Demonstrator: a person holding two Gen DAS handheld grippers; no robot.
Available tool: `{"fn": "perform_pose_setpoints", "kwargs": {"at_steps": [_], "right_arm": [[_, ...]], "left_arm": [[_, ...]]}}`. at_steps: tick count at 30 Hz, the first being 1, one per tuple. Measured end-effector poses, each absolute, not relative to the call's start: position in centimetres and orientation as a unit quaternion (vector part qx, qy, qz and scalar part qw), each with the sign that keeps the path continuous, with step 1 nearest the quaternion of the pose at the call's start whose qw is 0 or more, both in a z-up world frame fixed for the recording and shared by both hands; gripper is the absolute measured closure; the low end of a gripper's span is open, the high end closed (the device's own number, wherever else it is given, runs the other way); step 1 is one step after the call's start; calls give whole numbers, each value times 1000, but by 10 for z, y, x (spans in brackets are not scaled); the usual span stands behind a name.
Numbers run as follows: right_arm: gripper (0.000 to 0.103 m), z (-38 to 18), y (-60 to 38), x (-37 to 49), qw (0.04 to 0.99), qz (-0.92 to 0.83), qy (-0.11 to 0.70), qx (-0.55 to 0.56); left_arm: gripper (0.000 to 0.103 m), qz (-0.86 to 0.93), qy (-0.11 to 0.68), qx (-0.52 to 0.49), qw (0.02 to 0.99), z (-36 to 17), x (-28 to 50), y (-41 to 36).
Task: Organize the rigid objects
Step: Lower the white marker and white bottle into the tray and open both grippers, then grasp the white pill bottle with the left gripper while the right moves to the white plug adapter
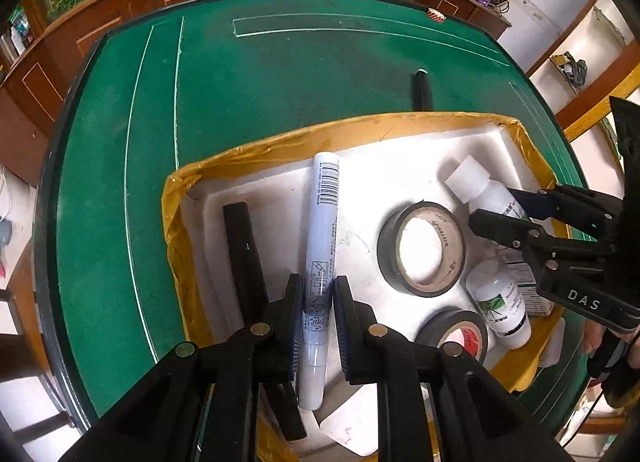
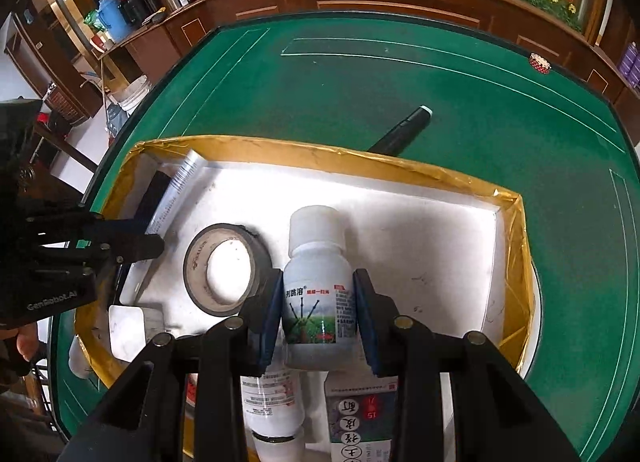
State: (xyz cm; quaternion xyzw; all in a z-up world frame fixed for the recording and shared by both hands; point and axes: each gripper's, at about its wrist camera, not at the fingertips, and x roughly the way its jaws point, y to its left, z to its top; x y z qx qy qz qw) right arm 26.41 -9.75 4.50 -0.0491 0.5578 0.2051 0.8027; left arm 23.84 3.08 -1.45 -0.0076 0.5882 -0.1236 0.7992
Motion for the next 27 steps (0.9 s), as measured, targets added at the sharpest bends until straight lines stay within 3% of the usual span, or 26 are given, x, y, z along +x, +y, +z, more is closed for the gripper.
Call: {"fn": "perform_pose_setpoints", "kwargs": {"at_steps": [3,5,7,8,18,27], "right_arm": [[70,44,-97,264,802,206,558,-48],[70,44,-97,264,802,206,559,-48],[69,44,-94,263,800,210,560,-48],[69,45,-94,263,800,215,558,-47],[59,65,-93,254,812,212,544,-23],[24,94,-111,208,819,209,534,4]], "left_arm": [[86,-118,588,-15,800,-15,238,31],[62,-110,585,-20,803,-13,237,34],[47,-104,573,-38,812,-8,235,38],[45,-103,567,-48,816,-5,233,41],[40,-91,540,-71,834,25,196,47],[28,-74,538,-52,838,39,151,55]]}}
